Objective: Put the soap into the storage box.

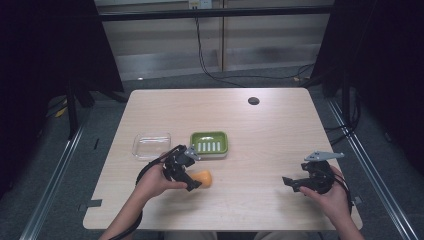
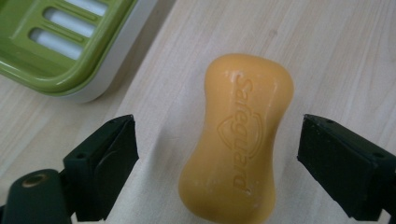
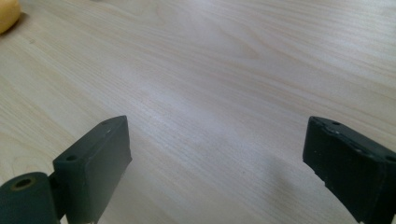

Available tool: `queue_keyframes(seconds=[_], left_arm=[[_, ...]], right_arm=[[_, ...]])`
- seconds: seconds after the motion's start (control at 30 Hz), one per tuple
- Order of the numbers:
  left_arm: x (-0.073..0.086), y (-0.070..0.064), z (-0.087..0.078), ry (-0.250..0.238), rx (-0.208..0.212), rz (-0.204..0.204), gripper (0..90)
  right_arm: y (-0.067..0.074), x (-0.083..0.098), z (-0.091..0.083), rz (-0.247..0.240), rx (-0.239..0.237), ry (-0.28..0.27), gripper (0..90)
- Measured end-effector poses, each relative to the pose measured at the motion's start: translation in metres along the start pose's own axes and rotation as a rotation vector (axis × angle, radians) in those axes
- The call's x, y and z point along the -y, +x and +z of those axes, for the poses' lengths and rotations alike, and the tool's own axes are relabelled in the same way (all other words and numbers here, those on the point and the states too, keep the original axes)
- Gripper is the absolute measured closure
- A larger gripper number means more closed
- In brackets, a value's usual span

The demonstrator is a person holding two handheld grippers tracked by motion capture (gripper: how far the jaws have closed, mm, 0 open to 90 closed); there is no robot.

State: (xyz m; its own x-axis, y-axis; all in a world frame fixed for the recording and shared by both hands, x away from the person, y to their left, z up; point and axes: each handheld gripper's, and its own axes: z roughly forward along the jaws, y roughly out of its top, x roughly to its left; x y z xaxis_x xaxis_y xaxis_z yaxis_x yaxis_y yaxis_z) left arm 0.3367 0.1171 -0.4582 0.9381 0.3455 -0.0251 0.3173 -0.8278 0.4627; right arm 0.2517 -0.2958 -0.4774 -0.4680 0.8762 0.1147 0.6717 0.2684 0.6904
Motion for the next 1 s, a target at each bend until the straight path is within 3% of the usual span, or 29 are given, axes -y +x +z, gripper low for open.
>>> queue_keyframes(seconds=[0.27, 0.3, 0.47, 0.5, 0.6, 0.63, 0.7, 0.73, 0.8, 0.83, 0.9, 1.0], left_arm=[[-0.013, -0.003, 0.004, 0.067, 0.034, 0.069, 20.4], [-0.013, -0.004, 0.006, 0.062, 0.035, 0.054, 21.4], [-0.013, -0.005, 0.009, 0.068, 0.048, 0.062, 32.2], [-0.014, -0.005, 0.010, 0.084, 0.051, 0.087, 34.0], [-0.014, -0.005, 0.012, 0.094, 0.058, 0.085, 36.4], [-0.014, -0.006, 0.014, 0.093, 0.066, 0.064, 38.2], [-0.014, -0.005, 0.015, 0.103, 0.069, 0.071, 38.6], [-0.015, -0.003, 0.015, 0.146, 0.079, 0.098, 39.3], [-0.015, -0.004, 0.018, 0.150, 0.074, 0.079, 39.4], [-0.015, -0.004, 0.018, 0.164, 0.081, 0.093, 39.7], [-0.016, -0.005, 0.019, 0.161, 0.080, 0.068, 40.1], [-0.017, -0.004, 0.020, 0.185, 0.084, 0.076, 40.9]], right_arm=[[0.003, -0.001, 0.002, -0.012, -0.009, 0.007, 7.4], [0.004, -0.002, 0.002, -0.008, -0.006, 0.012, 7.4], [0.004, -0.002, 0.002, -0.020, -0.011, 0.011, 7.5], [0.004, -0.002, 0.002, -0.021, -0.012, 0.012, 7.8], [0.005, -0.002, 0.002, -0.025, -0.008, 0.012, 8.1], [0.005, -0.003, 0.002, -0.015, -0.016, 0.019, 8.1], [0.005, -0.003, 0.002, -0.023, -0.016, 0.011, 8.1], [0.006, -0.003, 0.003, -0.023, -0.020, 0.013, 8.2], [0.006, -0.003, 0.003, -0.023, -0.021, 0.016, 8.5], [0.006, -0.003, 0.003, -0.024, -0.022, 0.016, 8.6], [0.006, -0.003, 0.003, -0.029, -0.023, 0.021, 8.7], [0.006, -0.003, 0.003, -0.033, -0.024, 0.022, 8.7]])
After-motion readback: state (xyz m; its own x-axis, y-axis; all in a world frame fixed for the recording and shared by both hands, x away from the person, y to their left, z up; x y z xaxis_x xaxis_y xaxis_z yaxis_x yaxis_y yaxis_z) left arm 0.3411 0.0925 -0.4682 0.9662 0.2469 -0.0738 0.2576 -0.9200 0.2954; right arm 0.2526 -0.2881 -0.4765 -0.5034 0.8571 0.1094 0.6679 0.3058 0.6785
